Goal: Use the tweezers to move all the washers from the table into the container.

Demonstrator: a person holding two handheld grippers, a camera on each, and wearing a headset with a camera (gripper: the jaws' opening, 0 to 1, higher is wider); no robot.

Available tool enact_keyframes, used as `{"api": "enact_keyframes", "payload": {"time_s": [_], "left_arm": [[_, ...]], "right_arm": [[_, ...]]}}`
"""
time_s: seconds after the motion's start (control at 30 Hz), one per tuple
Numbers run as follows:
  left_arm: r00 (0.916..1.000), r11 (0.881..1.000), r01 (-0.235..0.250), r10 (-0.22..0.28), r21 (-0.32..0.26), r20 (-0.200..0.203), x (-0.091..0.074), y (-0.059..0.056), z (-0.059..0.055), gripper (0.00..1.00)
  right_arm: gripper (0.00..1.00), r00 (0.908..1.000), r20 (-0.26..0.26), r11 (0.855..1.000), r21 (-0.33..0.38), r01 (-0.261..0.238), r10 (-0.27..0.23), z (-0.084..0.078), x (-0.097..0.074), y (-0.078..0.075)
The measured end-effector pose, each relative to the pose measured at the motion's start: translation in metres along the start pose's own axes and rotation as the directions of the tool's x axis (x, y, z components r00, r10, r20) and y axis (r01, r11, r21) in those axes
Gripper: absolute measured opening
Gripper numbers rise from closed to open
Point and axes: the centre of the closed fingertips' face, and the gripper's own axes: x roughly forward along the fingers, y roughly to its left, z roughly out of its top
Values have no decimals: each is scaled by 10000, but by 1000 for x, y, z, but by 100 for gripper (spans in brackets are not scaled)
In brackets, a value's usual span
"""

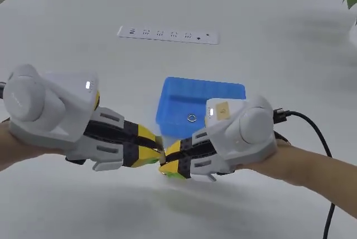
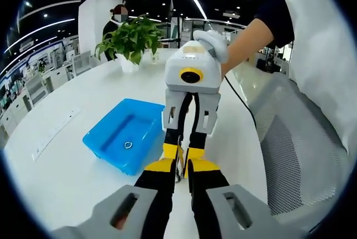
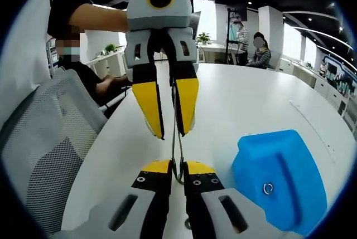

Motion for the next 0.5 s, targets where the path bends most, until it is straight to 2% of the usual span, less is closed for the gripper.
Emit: {"api": "enact_keyframes", "payload": {"time_s": [0.13,0.37,0.4,0.43,0.47,0.5], "left_arm": [[9989,9992,-333,339,-200,310,-11,-1,5,15],[9927,9936,-1044,1067,-433,558,-32,-2,8,20],[9913,9920,-1138,1170,-540,608,-34,-3,8,20],[9878,9849,-1335,1413,-1098,658,-37,-3,7,20],[9863,9817,-1392,1491,-1302,699,-39,-3,6,20],[9836,9808,-1539,1636,-1197,757,-42,-4,6,20]], "right_arm": [[9,9998,116,9998,127,134,-135,6,-7,-1],[9,9990,238,9993,68,379,-381,16,-21,1],[9,9988,269,9992,54,408,-409,17,-24,1],[9,9985,299,9989,30,463,-464,20,-29,0],[9,9982,325,9987,-1,508,-508,21,-32,-1],[9,9977,350,9982,-83,591,-588,24,-36,-2]]}}
